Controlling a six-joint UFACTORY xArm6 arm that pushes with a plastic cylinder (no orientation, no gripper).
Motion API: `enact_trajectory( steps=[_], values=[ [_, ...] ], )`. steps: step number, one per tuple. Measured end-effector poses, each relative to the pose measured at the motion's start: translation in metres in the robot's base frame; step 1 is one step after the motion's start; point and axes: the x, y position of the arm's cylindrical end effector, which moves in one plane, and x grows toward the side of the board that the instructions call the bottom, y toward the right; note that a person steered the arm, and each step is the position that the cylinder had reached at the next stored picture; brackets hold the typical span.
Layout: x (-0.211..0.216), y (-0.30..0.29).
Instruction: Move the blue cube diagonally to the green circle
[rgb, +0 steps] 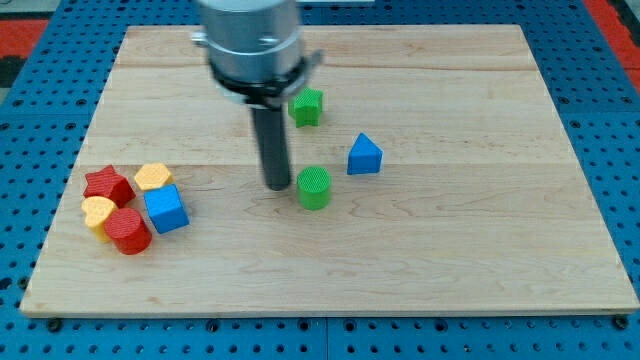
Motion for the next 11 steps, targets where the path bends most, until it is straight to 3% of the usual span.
enact_trajectory(
  steps=[1,2,4,5,6,7,8,10,11],
  values=[
    [0.015,0.082],
    [0.022,0.097],
    [0.082,0.033],
    [0.119,-0.061],
    [0.109,-0.167],
    [0.081,-0.199],
    [0.065,-0.184],
    [0.062,-0.077],
    [0.064,-0.103]
  ],
)
